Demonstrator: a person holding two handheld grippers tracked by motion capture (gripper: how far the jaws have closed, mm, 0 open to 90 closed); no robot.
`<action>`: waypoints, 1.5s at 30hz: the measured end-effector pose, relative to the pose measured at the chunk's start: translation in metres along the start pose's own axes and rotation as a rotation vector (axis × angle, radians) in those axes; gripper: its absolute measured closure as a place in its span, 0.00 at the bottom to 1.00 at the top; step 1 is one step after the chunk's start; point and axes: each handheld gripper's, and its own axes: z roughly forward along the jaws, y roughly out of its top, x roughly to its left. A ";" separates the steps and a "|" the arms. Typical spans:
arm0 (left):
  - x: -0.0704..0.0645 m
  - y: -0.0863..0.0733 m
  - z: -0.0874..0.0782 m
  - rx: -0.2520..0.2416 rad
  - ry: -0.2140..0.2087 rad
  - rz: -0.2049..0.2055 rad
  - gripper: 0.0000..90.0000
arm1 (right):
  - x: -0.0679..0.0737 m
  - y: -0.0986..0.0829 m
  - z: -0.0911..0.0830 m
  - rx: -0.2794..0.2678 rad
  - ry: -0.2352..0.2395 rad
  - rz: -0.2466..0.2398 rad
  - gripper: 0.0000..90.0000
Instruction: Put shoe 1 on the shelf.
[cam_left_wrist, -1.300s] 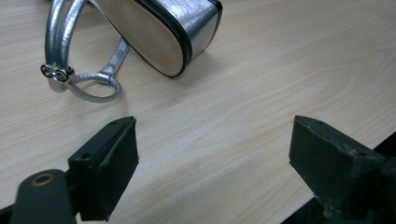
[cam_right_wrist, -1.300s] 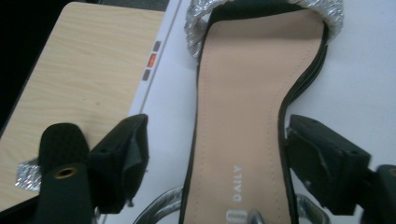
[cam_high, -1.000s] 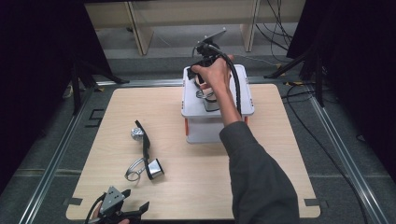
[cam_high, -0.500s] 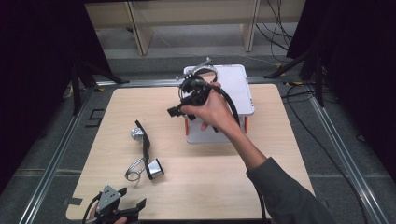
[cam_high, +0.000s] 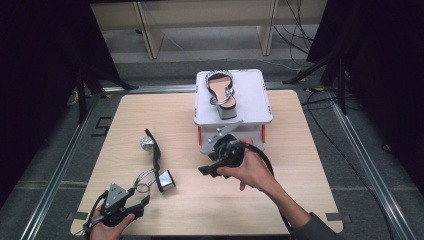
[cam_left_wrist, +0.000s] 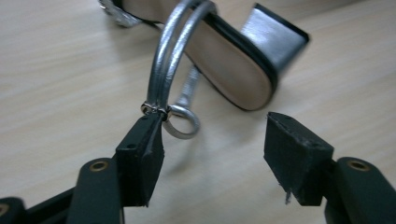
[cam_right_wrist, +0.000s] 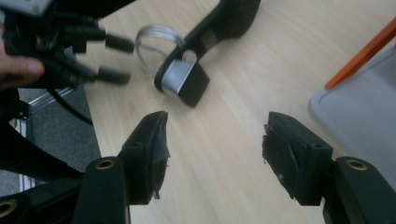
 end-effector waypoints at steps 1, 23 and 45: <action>0.005 0.001 0.003 0.000 0.008 -0.008 0.42 | 0.000 -0.005 0.001 -0.003 -0.001 0.007 0.44; 0.015 0.013 0.015 0.008 0.002 0.084 0.84 | -0.011 -0.058 0.006 -0.003 0.060 0.064 0.44; -0.055 0.116 0.042 -0.005 -0.202 0.330 0.84 | -0.031 -0.073 0.001 0.003 0.033 0.143 0.45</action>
